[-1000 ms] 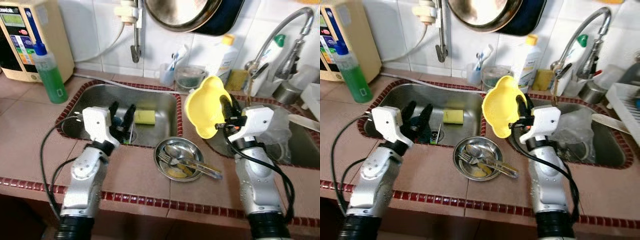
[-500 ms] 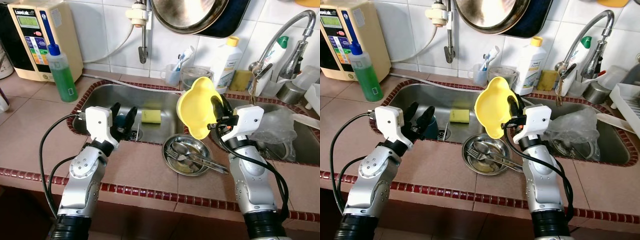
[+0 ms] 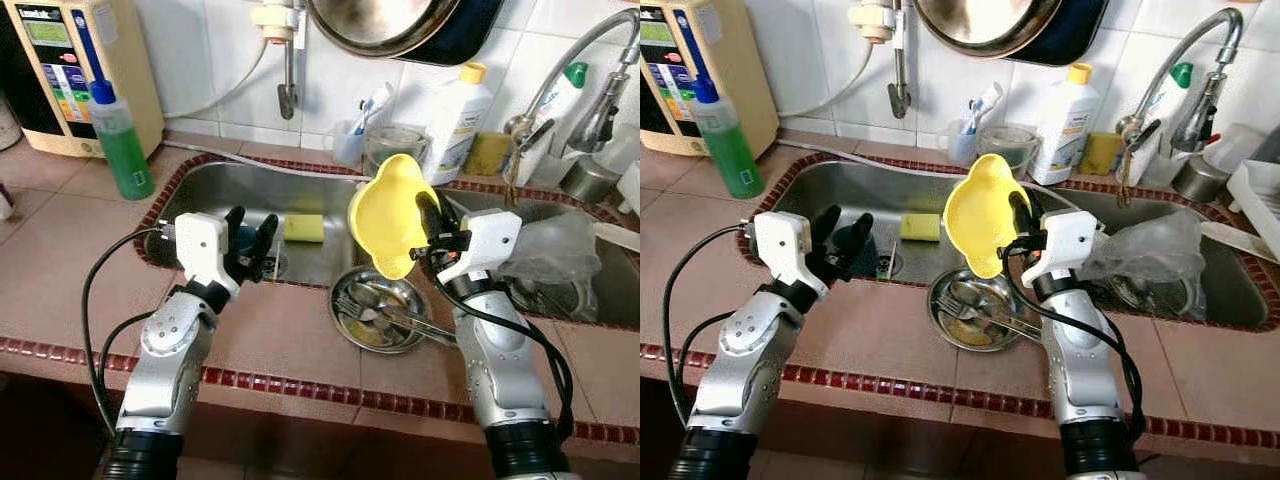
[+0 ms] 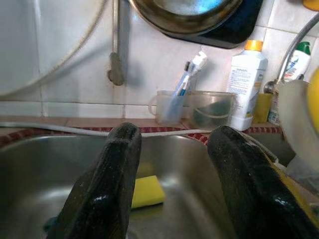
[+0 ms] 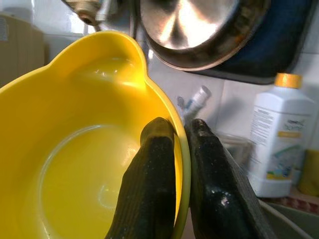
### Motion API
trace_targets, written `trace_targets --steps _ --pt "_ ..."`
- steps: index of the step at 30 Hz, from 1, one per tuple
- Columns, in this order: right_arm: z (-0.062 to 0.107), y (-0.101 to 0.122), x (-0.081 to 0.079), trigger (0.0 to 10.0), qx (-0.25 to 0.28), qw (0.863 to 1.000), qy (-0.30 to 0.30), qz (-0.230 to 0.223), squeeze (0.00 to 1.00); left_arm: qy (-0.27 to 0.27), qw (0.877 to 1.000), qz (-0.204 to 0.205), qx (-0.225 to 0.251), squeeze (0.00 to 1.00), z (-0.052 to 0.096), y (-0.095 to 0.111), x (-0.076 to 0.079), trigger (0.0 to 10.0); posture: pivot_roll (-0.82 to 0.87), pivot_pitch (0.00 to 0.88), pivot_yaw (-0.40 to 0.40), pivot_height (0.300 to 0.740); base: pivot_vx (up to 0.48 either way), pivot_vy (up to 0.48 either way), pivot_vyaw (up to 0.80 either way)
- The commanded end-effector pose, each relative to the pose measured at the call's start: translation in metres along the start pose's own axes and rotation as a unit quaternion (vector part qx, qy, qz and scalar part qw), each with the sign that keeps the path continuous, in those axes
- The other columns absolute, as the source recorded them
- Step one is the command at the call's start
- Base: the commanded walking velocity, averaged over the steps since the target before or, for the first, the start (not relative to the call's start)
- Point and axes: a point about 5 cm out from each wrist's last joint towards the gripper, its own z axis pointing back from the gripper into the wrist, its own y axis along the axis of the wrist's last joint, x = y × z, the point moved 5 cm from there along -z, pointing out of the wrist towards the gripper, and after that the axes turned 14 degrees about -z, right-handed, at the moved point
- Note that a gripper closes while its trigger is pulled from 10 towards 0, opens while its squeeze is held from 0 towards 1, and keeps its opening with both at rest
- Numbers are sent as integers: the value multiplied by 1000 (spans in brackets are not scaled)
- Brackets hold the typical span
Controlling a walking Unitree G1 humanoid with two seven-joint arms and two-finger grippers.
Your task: Kitchen organization
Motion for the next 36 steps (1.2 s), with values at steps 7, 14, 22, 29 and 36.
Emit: trace_targets --steps 7,14,22,29,36 --pt "-2 3 -3 10000 9 1000 1 -5 0 -2 1000 -10 0 0 0 4 -3 10000 107 0 -37 740 0 364 0" --pt "-1 3 -3 10000 8 1000 0 -7 0 -2 1000 -10 -1 0 0 4 -3 10000 108 0 -36 740 0 352 0" --pt "0 1 -3 10000 5 1000 -1 -8 0 -7 1000 -28 -5 0 1 4 -1 10000 109 0 -32 740 0 145 0" --pt "0 0 -4 10000 4 1000 -1 -8 0 -17 999 -36 -7 0 2 4 0 10000 111 0 -30 740 0 0 0" --pt "1 -1 -5 10000 2 1000 0 -8 0 -22 999 -28 -8 0 2 4 2 10000 109 0 -28 740 297 0 0"
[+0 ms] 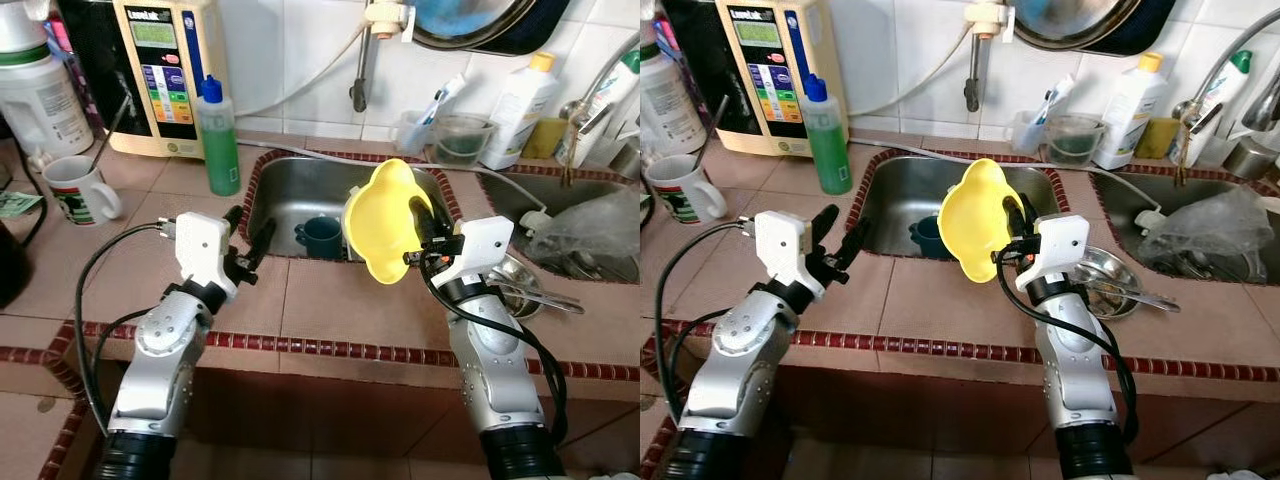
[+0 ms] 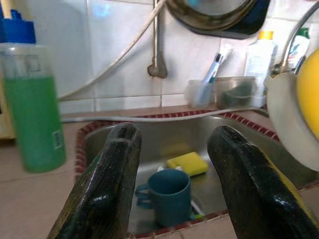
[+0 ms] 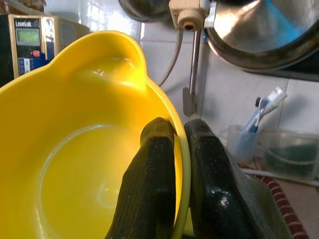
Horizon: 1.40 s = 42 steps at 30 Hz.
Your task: Kitchen organization
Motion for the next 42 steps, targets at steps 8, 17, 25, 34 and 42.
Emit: trace_targets --steps 8,17,25,34,42 --pt "-1 7 4 10000 10 1000 -4 5 0 -6 1000 0 6 0 -1 5 1 10000 108 0 -28 740 372 0 0" --pt "0 4 3 10000 -1 1000 0 1 0 30 999 9 -14 0 -2 1 -4 10000 107 0 -34 740 82 0 0" --pt "0 -3 8 10000 -25 999 -20 -11 0 30 999 12 -35 0 -2 -2 -3 10000 104 0 -39 740 0 0 0" --pt "-2 -12 21 10000 -63 997 -39 8 0 -12 999 -29 -22 0 -2 8 12 10000 100 0 -44 740 0 0 0" --pt "-6 -9 15 10000 -70 997 -15 8 0 -45 998 -33 -14 0 1 16 21 10000 98 0 -44 740 0 0 0"
